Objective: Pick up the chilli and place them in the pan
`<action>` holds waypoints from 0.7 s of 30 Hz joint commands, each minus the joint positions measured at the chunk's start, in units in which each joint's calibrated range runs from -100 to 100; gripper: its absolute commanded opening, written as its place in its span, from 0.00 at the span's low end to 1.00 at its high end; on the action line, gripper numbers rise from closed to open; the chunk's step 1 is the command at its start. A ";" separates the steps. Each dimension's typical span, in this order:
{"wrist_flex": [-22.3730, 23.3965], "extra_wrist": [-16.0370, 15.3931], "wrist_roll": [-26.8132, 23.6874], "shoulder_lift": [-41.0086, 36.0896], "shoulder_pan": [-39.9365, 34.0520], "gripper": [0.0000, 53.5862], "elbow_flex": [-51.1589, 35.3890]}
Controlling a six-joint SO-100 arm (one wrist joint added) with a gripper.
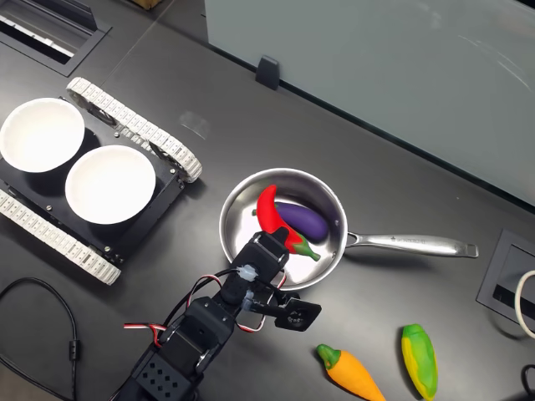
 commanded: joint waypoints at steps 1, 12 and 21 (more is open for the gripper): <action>-3.55 0.48 0.20 -3.69 -1.19 0.15 -0.52; -7.39 0.57 1.47 -5.63 -2.22 0.25 8.30; -6.20 0.57 1.12 -6.22 -2.79 0.44 7.21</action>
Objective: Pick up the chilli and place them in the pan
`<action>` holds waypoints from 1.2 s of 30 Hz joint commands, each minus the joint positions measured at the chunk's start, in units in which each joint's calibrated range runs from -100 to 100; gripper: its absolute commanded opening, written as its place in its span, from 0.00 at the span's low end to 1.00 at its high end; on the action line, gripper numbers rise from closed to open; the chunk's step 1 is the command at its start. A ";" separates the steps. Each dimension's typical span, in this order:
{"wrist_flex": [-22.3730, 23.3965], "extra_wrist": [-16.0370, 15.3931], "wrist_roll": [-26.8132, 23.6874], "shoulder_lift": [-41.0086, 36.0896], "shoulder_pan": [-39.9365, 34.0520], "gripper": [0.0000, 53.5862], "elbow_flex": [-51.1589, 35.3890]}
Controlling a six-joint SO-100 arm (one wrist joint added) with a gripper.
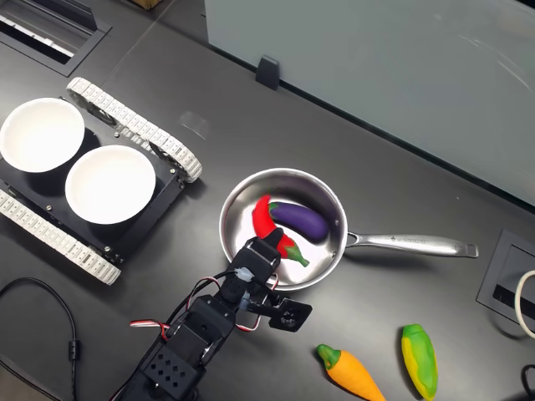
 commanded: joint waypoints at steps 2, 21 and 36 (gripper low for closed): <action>-2.20 0.75 -0.63 -4.87 -0.71 0.49 -3.02; -1.95 0.75 -2.25 -10.78 0.67 0.76 -1.38; 2.75 0.75 -1.27 -17.95 1.82 0.52 -12.65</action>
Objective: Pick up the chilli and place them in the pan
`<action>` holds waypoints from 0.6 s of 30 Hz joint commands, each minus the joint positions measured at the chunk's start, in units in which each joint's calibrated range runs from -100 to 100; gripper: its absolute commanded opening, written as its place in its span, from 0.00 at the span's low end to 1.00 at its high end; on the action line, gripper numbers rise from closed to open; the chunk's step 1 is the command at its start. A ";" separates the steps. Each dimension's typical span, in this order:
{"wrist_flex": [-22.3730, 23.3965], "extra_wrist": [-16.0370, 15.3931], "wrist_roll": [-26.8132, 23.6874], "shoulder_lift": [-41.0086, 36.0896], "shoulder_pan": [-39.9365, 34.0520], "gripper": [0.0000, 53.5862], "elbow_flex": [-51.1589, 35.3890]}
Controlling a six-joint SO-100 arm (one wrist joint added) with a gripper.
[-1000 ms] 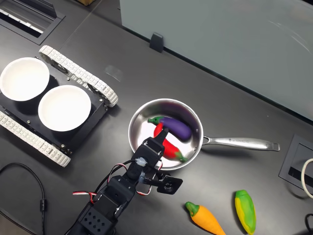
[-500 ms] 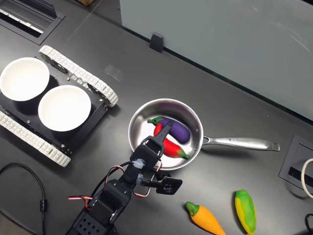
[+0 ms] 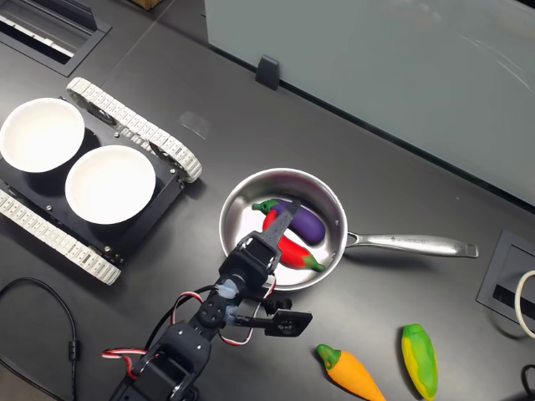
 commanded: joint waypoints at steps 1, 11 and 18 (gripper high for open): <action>2.58 0.94 1.27 -3.98 0.03 0.49 -9.40; 10.08 0.85 1.61 -9.88 -2.03 0.31 -16.12; 15.54 0.77 2.00 -13.76 -4.21 0.13 -19.94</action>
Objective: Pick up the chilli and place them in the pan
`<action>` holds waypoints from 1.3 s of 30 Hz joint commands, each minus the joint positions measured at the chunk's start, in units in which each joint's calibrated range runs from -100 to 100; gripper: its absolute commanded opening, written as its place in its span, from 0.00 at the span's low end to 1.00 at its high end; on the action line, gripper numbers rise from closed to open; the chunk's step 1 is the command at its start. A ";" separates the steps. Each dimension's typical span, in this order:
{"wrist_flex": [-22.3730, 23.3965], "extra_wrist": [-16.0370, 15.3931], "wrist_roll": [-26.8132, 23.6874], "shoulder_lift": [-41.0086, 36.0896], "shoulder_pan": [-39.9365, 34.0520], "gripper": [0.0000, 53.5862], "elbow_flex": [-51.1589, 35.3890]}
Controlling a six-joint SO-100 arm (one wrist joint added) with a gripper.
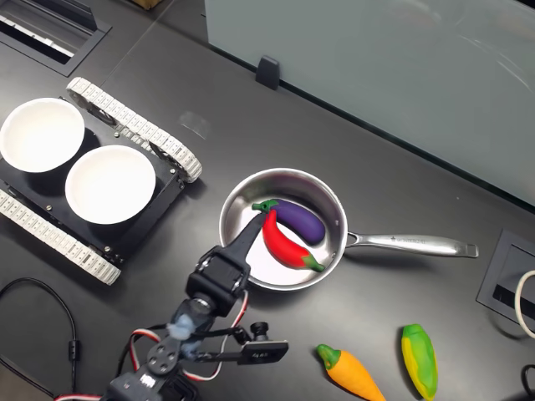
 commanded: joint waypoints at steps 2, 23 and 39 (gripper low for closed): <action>3.39 0.60 0.63 -2.99 -1.27 0.08 -7.18; 18.23 -3.27 1.86 -12.69 -1.96 0.00 -8.18; 23.01 -4.27 3.52 -18.93 -1.27 0.00 3.63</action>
